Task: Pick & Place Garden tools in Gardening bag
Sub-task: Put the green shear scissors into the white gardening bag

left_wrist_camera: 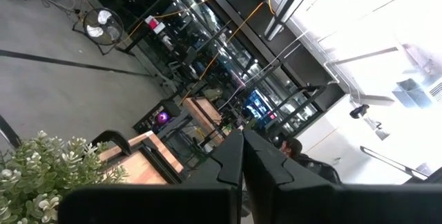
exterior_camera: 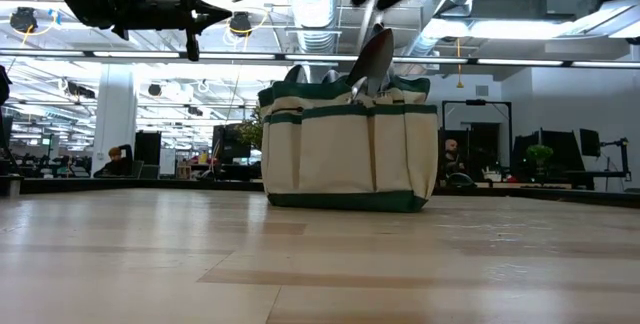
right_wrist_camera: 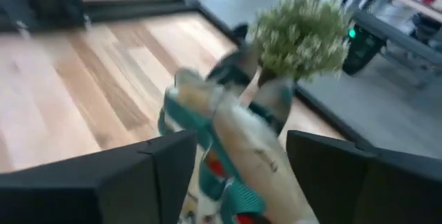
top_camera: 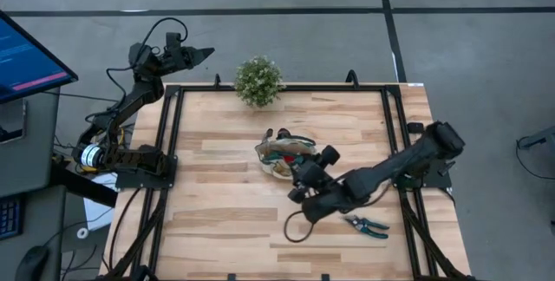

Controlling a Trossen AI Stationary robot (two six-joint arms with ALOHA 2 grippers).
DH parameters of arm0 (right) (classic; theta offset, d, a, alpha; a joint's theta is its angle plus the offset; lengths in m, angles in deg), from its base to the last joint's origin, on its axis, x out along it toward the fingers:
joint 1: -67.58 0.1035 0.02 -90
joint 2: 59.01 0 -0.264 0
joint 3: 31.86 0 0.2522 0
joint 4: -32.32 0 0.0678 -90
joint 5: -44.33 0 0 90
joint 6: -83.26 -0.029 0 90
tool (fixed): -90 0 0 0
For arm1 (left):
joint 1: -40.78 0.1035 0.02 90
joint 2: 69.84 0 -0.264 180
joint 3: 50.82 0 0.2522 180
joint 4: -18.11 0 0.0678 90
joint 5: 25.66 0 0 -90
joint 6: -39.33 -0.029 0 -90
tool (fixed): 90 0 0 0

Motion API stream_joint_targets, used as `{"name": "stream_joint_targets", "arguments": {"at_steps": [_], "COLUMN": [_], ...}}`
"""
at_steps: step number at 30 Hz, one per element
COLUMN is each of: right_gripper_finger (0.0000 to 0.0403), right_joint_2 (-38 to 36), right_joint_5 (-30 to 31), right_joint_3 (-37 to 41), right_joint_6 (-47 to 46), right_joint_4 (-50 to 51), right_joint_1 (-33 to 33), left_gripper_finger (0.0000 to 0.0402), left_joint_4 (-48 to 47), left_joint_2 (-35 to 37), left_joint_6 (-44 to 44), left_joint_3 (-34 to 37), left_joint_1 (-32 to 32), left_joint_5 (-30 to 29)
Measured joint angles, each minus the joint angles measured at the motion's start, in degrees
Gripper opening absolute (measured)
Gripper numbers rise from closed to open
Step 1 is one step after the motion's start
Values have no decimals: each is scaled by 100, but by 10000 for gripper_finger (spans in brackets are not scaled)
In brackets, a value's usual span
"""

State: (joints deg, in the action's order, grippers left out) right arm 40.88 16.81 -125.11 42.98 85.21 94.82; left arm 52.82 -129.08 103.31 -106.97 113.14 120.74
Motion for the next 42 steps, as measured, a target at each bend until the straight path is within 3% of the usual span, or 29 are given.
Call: {"name": "stream_joint_targets", "arguments": {"at_steps": [4, 7, 9, 15, 19, 26, 31, 42], "right_gripper_finger": [234, 234, 230, 211, 212, 263, 298, 308], "right_joint_2": [-606, -1035, -1263, -1441, -1440, -1435, -1432, -1431], "right_joint_5": [-131, -849, -1618, -4298, -5413, -6078, -6200, -7309], "right_joint_3": [-2, -7, -7, -7, 127, 566, 1130, 2396], "right_joint_6": [564, 868, 536, -1664, -2170, -3262, -3505, -3738], "right_joint_4": [-57, 68, 557, 2939, 3450, 3365, 2654, 1392], "right_joint_1": [107, 129, 119, 247, 654, 1334, 1619, 1910], "left_gripper_finger": [8, 8, 8, 8, 8, 8, 8, 8], "left_joint_4": [1, 2, 0, 2, 2, 2, 4, 3], "left_joint_2": [0, 0, 0, 0, 0, 0, 0, 0], "left_joint_6": [20, 99, 127, 252, 252, 244, 235, 250], "left_joint_3": [0, 0, 0, 0, 0, 0, 0, 0], "left_joint_1": [-1, 0, 0, -2, 0, -2, -1, 0], "left_joint_5": [2, 2, 19, 107, 109, 109, 109, 119]}}
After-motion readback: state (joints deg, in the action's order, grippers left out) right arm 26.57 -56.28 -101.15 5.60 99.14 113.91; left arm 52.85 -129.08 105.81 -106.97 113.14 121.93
